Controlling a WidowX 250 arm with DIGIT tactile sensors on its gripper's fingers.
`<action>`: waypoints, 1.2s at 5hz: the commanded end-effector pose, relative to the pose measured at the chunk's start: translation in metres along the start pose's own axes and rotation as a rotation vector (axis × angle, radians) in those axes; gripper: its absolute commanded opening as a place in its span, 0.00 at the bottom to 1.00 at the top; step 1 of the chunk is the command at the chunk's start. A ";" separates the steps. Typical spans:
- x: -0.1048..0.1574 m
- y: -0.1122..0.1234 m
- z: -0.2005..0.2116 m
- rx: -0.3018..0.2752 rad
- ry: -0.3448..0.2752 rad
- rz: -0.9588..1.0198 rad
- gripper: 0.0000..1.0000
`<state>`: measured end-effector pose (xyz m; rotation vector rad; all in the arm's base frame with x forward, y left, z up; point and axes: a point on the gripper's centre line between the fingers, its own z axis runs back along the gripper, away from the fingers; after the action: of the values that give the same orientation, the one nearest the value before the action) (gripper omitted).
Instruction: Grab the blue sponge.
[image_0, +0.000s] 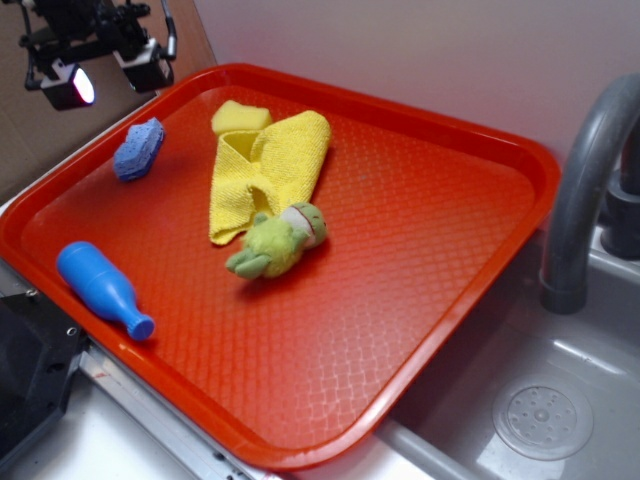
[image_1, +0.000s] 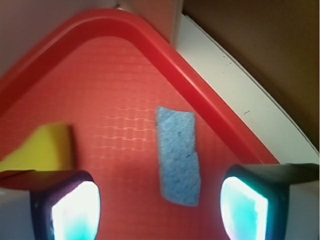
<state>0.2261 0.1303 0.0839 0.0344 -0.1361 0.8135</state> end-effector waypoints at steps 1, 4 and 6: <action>0.008 0.028 -0.026 0.038 0.016 0.031 1.00; 0.007 0.028 -0.055 0.062 0.075 -0.022 1.00; 0.008 0.027 -0.057 0.059 0.062 -0.024 0.00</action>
<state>0.2196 0.1475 0.0187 0.0516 -0.0152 0.8050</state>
